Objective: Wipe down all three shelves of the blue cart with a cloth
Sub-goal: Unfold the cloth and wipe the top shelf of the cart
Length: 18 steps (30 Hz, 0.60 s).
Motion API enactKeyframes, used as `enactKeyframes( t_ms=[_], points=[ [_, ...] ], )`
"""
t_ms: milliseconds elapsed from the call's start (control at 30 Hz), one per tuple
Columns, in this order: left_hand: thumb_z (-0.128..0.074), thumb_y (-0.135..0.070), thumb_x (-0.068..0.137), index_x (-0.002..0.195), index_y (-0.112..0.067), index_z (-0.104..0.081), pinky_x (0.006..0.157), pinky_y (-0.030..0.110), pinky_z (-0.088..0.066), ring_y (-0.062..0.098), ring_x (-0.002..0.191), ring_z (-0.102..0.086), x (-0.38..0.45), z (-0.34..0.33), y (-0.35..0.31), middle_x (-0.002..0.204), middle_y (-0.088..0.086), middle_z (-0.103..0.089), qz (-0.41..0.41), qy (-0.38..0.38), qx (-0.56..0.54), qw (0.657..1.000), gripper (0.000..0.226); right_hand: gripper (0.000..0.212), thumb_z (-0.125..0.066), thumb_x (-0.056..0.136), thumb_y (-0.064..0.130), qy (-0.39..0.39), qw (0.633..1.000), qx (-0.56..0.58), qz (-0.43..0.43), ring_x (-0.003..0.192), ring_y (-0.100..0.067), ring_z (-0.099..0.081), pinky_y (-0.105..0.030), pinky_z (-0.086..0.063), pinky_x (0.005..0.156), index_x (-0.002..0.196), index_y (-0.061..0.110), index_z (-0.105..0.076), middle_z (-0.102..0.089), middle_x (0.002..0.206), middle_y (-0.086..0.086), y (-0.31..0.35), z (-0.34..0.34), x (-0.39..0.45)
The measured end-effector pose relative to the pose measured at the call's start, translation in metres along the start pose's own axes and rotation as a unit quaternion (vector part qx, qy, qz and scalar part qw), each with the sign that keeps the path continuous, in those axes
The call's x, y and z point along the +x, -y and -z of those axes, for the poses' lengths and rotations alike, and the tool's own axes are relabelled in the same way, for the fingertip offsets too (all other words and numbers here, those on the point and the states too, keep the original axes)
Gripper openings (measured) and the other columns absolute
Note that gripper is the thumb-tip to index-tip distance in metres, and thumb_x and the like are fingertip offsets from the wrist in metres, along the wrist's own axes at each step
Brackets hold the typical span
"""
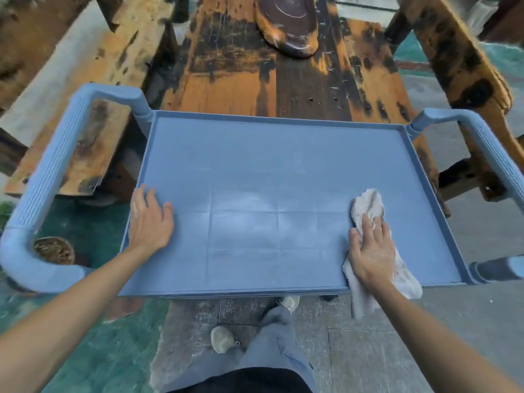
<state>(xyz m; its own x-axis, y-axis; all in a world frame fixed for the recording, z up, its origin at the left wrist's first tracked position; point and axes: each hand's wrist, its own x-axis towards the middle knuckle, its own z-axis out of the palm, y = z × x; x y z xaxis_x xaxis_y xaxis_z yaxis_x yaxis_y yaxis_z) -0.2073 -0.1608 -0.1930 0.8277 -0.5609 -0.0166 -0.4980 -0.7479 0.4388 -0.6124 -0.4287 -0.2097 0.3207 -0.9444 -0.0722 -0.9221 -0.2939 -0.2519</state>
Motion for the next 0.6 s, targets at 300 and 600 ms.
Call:
enactKeyframes(
  t_ms=[300,600],
  points=[
    [-0.044,-0.033,0.098,0.135,0.002,-0.046,0.113,0.053,-0.032,0.040,0.138,-0.037,0.008,0.022,0.024,0.146,0.023,-0.040,-0.017,-0.031,-0.024,0.999,0.051,0.068,-0.025,0.102,0.058,0.008,0.999,0.029,-0.032,0.158,-0.022,-0.003,-0.051,-0.009,0.126,0.162,0.025,-0.017,-0.011,0.172,-0.006,0.109,-0.035,-0.023],
    [-0.035,-0.054,0.092,0.154,-0.011,-0.028,0.111,0.047,-0.033,0.030,0.141,-0.040,0.010,0.025,0.043,0.158,0.011,-0.033,0.069,0.015,-0.182,0.981,0.075,0.076,-0.020,0.095,0.066,0.052,0.994,0.022,0.091,0.158,-0.016,0.002,-0.047,-0.001,0.128,0.162,0.031,-0.012,-0.005,0.172,-0.001,0.232,-0.071,-0.009]
  ],
)
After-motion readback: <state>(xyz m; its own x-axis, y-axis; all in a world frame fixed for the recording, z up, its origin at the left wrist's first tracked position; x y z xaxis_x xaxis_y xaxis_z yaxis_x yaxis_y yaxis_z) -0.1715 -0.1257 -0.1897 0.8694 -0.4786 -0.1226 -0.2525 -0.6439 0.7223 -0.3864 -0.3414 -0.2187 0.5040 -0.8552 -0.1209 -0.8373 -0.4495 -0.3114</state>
